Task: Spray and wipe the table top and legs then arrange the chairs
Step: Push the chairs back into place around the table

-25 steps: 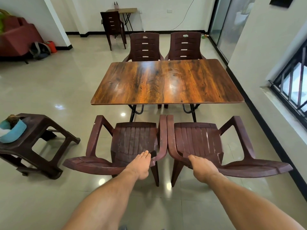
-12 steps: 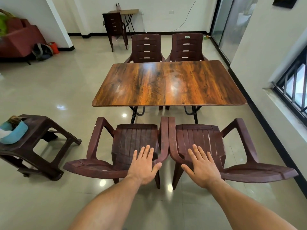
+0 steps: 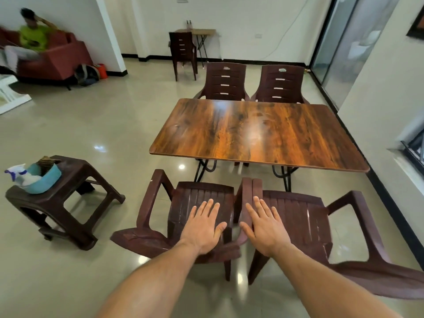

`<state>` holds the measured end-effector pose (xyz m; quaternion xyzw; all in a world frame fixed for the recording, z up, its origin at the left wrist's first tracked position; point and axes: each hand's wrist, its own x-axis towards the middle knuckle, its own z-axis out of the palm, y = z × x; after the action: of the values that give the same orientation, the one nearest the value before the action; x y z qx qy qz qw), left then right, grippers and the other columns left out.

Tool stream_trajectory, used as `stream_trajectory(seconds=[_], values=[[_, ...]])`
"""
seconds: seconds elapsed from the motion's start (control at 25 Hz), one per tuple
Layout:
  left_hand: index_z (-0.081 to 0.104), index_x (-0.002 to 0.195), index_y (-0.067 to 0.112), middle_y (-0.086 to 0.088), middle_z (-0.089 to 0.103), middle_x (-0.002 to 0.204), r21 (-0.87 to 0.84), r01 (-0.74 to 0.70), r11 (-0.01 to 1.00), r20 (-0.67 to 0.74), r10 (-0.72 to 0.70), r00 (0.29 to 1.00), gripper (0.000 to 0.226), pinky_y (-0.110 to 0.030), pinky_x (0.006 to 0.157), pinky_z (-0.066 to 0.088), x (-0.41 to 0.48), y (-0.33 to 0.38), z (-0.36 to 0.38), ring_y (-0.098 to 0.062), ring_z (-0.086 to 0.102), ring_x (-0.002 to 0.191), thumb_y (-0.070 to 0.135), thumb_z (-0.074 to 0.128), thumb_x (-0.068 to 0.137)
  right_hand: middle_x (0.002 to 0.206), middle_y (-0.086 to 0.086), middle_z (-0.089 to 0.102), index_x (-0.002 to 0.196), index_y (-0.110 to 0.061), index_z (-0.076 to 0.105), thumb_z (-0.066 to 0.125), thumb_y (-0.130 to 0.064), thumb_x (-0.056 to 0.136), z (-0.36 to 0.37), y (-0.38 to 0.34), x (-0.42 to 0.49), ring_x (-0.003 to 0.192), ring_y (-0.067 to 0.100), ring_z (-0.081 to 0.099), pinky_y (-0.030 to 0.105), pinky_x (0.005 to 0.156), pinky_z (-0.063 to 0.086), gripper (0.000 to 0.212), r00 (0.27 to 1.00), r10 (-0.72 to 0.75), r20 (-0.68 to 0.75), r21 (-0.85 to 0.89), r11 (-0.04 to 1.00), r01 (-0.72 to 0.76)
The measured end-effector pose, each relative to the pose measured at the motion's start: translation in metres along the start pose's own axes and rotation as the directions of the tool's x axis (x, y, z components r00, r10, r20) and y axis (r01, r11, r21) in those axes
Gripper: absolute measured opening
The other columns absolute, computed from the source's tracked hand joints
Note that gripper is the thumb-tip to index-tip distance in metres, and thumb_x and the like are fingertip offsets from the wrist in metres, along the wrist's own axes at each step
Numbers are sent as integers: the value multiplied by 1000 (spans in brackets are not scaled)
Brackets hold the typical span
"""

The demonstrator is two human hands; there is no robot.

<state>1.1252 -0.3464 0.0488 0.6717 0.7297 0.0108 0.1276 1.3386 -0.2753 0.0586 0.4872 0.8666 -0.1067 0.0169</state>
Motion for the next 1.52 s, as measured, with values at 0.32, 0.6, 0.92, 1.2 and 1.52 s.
stream_trajectory(seconds=[0.32, 0.6, 0.92, 1.2, 1.52], values=[[2, 164, 20, -6, 0, 172, -25, 71, 997, -12, -71, 997, 71, -47, 129, 5, 6, -181, -20, -24, 0, 159, 57, 18, 106, 169, 2, -2, 157, -25, 26, 24, -51, 105, 27, -157, 119, 155, 19, -3, 44, 125, 5, 58, 984, -168, 60, -48, 984, 171], [2, 164, 20, -9, -1, 172, -6, 15, 1000, 99, -15, 995, 72, -47, 128, 2, 16, -352, -59, -29, -2, 158, 57, 19, 105, 169, 4, 1, 159, -24, 21, 25, -44, 106, 47, -324, 209, 155, 22, 1, 46, 125, 9, 57, 993, -54, 100, 36, 998, 51], [9, 163, 17, -13, 7, 171, 13, -127, 992, 177, 123, 977, 68, -48, 128, 3, 108, -458, -72, -31, 2, 158, 53, 23, 106, 169, 3, 0, 159, -23, 20, 27, -38, 107, 81, -377, 316, 155, 21, 0, 44, 125, 9, 55, 985, 114, 126, 96, 987, -126], [8, 163, 17, -12, 4, 171, 54, -232, 971, 330, 202, 922, 69, -46, 129, 2, 264, -525, -91, -30, 1, 158, 53, 21, 106, 169, 4, 1, 158, -23, 20, 31, -38, 105, 103, -390, 461, 155, 22, -2, 44, 125, 7, 56, 944, 278, 176, 213, 926, -312], [14, 163, 17, -12, 10, 171, 136, -423, 896, 389, 344, 854, 76, -48, 128, 5, 450, -544, -144, -31, 5, 158, 52, 40, 100, 169, 4, -1, 160, -24, 16, 30, -42, 104, 68, -381, 596, 155, 23, -2, 41, 126, 6, 60, 882, 447, 153, 267, 840, -472]])
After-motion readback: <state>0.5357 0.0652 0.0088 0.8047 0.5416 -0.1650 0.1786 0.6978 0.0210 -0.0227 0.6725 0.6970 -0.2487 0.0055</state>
